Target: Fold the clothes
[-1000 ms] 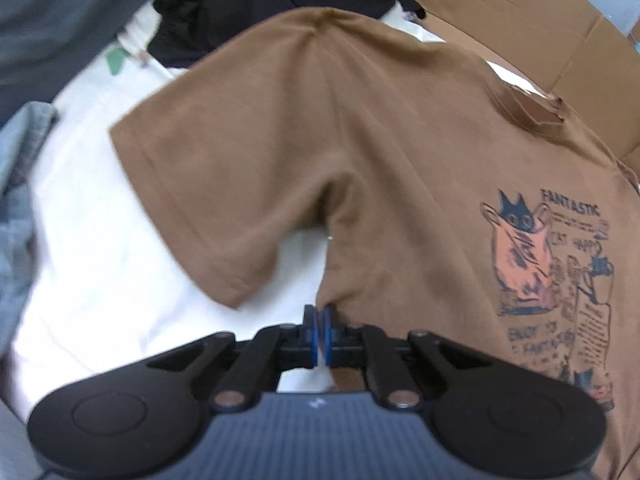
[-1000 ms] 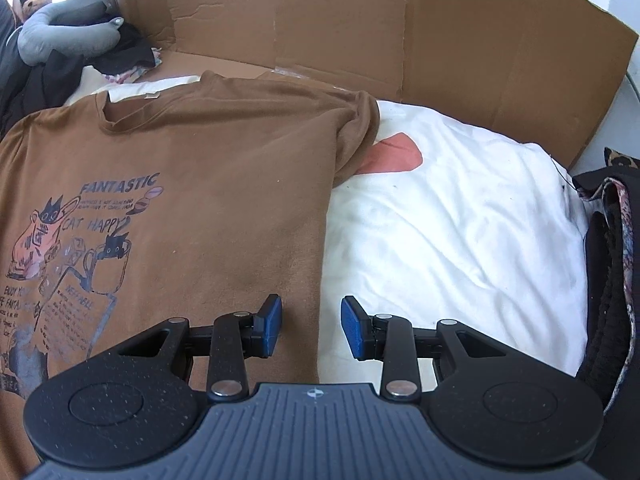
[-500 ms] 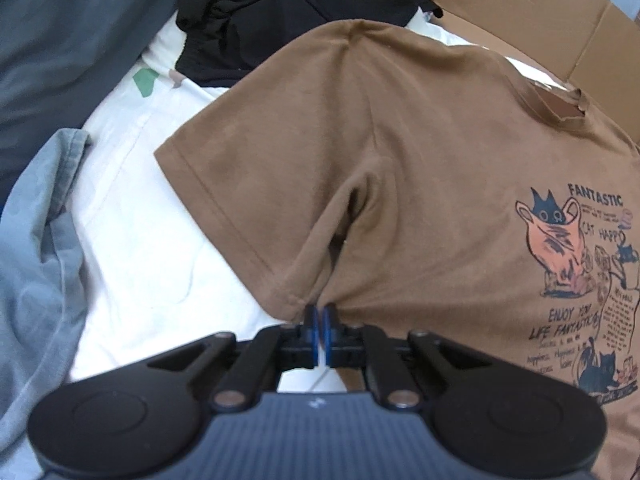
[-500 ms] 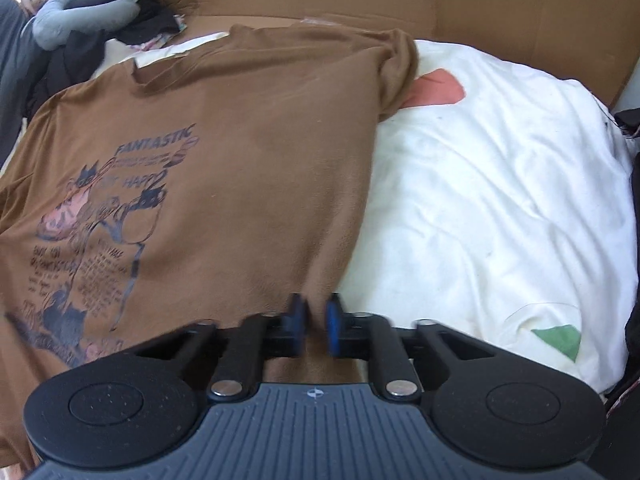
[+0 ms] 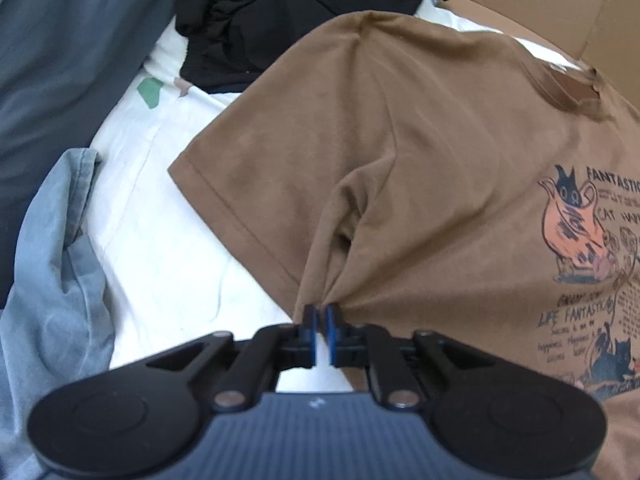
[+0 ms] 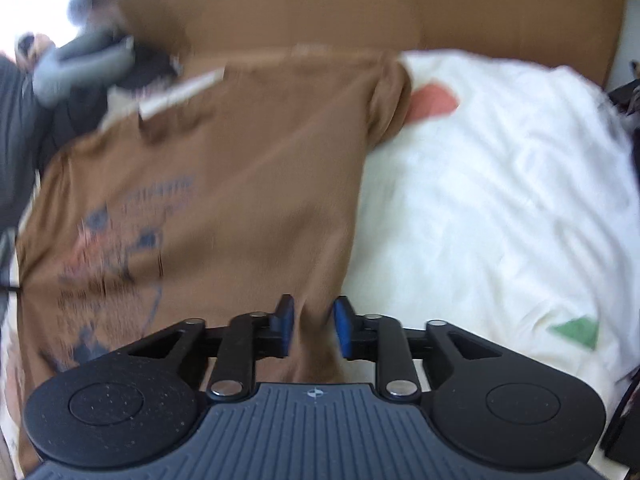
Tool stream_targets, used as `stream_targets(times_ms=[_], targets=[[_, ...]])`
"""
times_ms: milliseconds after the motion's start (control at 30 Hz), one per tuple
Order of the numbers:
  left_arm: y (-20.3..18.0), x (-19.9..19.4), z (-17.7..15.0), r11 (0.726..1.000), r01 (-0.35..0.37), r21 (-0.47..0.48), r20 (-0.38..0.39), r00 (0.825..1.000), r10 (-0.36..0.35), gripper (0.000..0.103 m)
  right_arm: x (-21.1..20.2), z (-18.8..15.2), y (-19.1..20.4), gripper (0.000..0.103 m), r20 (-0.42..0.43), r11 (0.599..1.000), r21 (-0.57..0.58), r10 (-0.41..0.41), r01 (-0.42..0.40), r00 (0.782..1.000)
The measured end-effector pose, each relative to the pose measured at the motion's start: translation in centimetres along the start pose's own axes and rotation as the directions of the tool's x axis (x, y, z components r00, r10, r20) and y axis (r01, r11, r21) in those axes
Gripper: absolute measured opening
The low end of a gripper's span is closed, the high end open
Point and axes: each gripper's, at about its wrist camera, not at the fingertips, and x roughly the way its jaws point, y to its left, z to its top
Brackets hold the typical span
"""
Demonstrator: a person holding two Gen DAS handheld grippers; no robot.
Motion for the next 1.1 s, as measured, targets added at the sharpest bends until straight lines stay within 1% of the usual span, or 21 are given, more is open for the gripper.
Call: stream_targets(times_ms=[133,267,367,500,633,733,800,933,1100], targets=[[-1.0,-1.2,0.0,0.999,-0.019,0.044,0.012,1.0,0.018,0.012,-0.5,1.5,-0.8,0.028,0.098,0.999,0.003,-0.045,0.045,0.994],[-2.1,-2.5,0.5,0.997,-0.029,0.066,0.036,0.999,0.026,0.012,0.4,2.9,-2.1,0.028,0.147,0.996,0.025,-0.086,0.083,0.985],[-2.9,-3.5,0.8,0.996,-0.036,0.083,0.053,0.998,0.032,0.012,1.7,3.6,-2.8,0.029,0.151,0.995,0.031,-0.098,0.094,0.984],[-4.1,-4.4,1.3,0.995,-0.032,0.096,0.081,0.996,0.025,0.012,3.1,4.3,-3.2,0.029,0.156,0.997,0.037,-0.079,0.074,0.985],[-6.4,-3.2,1.8,0.995,0.003,0.104,0.11,0.994,-0.014,0.012,4.1,4.6,-3.4,0.029,0.167,0.998,0.054,-0.038,0.029,0.985],[-8.2,-2.0,2.6,0.994,0.044,0.104,0.128,0.99,-0.058,0.012,4.9,4.9,-3.8,0.032,0.157,0.997,0.075,-0.028,0.016,0.987],[-9.7,-1.4,3.5,0.989,0.077,0.123,0.132,0.987,-0.094,0.012,5.5,5.3,-4.0,0.04,0.159,0.996,0.087,-0.025,0.011,0.987],[-13.2,-0.8,5.6,0.967,0.138,0.215,0.15,0.973,-0.173,0.012,6.6,5.9,-3.9,0.04,0.157,0.995,0.102,-0.024,0.008,0.987],[-17.6,0.4,7.9,0.929,0.215,0.302,0.135,0.955,-0.265,0.012,7.6,6.8,-3.1,0.042,0.163,0.997,0.081,-0.023,0.01,0.986]])
